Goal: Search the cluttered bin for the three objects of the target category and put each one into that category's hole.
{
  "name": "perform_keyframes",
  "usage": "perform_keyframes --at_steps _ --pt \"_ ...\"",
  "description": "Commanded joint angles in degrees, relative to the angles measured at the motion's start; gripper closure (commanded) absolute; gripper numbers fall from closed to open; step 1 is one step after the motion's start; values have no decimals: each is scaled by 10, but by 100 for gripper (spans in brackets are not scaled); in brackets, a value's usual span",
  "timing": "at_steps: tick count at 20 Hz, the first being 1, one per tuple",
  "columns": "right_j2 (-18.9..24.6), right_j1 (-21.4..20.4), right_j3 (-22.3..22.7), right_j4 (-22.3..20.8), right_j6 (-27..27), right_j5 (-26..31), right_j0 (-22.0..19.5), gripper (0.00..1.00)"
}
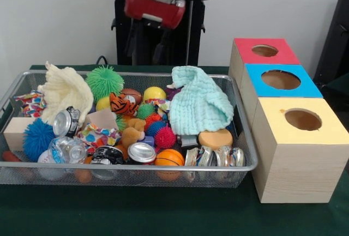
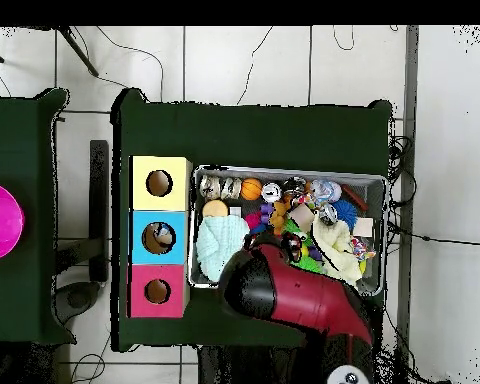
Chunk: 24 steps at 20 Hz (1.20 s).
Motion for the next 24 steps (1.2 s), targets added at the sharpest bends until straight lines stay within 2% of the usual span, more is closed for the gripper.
perform_keyframes --at_steps 1,4,7,10,13,16,19,24 --pt "99 67 -66 -75 -34 -37 -64 0" --pt "116 64 -59 -93 -23 -29 -80 0" --pt "114 92 -74 -114 -3 -51 -83 0" --pt "73 117 -100 -122 33 -76 -48 0" --pt "75 106 -106 -117 41 -52 -40 0" --pt "82 101 -118 -115 37 -34 -41 0" --pt "77 120 -149 -124 26 -42 -46 0" --pt "131 92 -157 -130 -30 10 -95 0"
